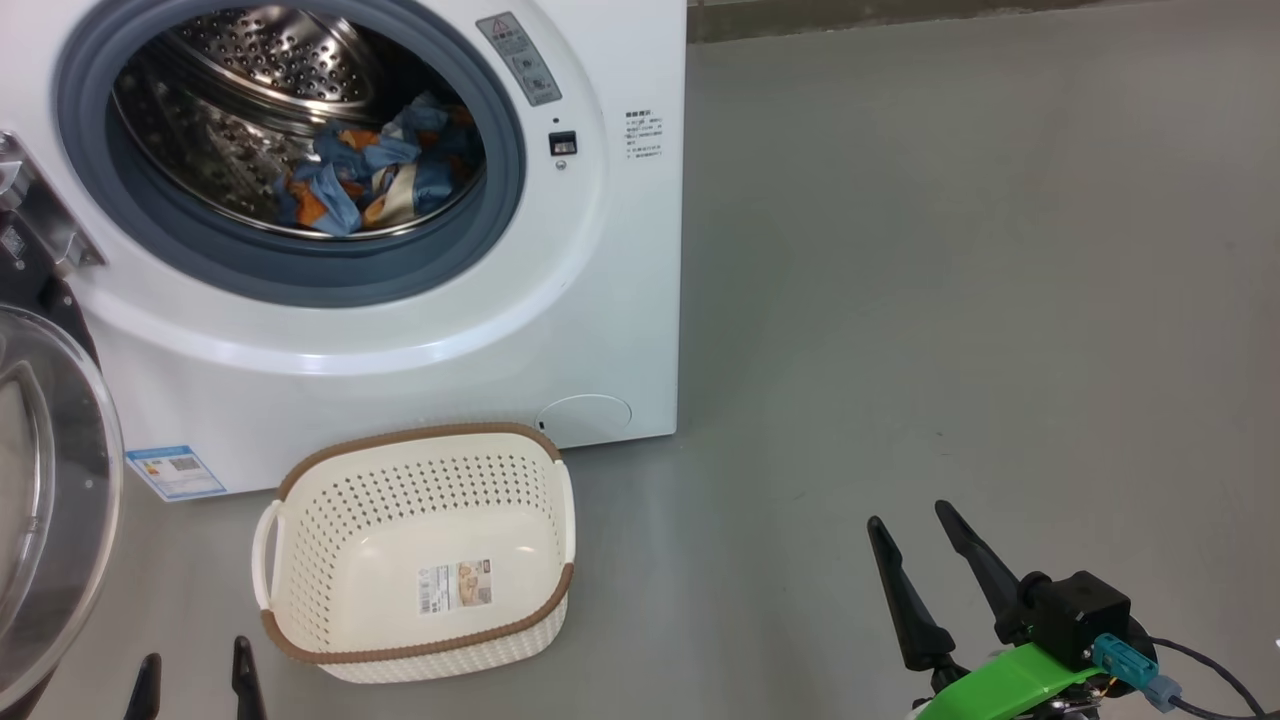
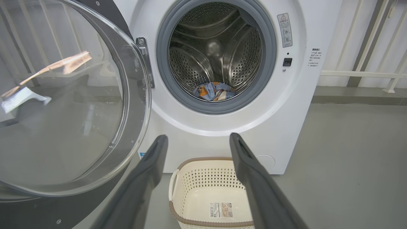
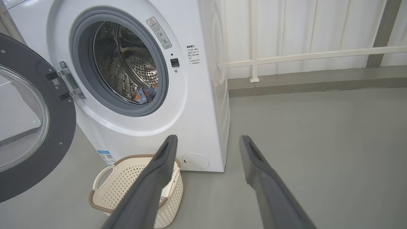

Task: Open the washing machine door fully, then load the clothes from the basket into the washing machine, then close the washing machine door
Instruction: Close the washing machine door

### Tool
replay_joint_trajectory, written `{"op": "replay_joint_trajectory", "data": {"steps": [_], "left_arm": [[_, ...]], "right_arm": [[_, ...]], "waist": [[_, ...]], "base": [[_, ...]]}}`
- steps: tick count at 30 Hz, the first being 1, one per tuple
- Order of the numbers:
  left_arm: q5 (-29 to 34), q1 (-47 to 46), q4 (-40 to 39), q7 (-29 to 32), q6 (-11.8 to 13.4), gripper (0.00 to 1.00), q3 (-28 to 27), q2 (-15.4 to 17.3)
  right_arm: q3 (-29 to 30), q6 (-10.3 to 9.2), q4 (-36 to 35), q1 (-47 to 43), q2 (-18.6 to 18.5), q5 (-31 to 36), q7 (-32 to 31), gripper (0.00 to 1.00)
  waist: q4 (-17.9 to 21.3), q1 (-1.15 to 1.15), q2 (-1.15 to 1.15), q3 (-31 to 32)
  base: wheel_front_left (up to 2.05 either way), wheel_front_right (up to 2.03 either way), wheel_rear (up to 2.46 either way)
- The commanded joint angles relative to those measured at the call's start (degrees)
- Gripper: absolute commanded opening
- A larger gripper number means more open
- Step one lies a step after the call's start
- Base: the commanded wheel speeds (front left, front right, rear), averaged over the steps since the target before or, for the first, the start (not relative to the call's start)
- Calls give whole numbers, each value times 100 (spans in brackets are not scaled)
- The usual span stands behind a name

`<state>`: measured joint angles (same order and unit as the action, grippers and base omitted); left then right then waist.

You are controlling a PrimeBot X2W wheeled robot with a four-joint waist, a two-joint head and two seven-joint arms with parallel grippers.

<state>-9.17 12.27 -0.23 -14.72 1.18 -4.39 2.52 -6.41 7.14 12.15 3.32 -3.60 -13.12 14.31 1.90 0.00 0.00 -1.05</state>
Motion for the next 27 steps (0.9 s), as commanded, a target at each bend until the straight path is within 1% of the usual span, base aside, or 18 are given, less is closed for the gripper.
{"op": "replay_joint_trajectory", "data": {"steps": [1, 8, 13, 18, 19, 27], "left_arm": [[5, -291, -121, -28, -44, 100, -201, 36], [15, -283, -86, -28, -91, 100, -200, 36], [-23, -284, -19, -28, -110, 100, -197, 36], [-81, -263, 73, -28, -78, 100, -208, 36], [-81, -263, 73, -28, -78, 100, -208, 36], [-168, -235, 183, -28, 16, 100, -252, 36]], "right_arm": [[-131, 35, -138, 17, 9, 45, 69, 100], [-143, 35, -142, -4, 5, 49, 69, 100], [-145, 35, -174, -19, 1, 78, 69, 100], [-164, 35, -191, -28, -10, 100, 69, 100], [-164, 35, -191, -28, -10, 100, 69, 100], [-240, 35, -192, -10, -21, 121, 69, 100]], "waist": [[-5, 0, 0, 12], [-70, 0, 0, 40], [-247, 0, 0, 38], [-533, 0, 0, 38], [-533, 0, 0, 38], [-1150, 0, 0, 69]], "base": [[-2, 2, 0], [0, 0, 0], [0, 0, 0], [0, 0, 0], [0, 0, 0], [0, 0, 0]]}}
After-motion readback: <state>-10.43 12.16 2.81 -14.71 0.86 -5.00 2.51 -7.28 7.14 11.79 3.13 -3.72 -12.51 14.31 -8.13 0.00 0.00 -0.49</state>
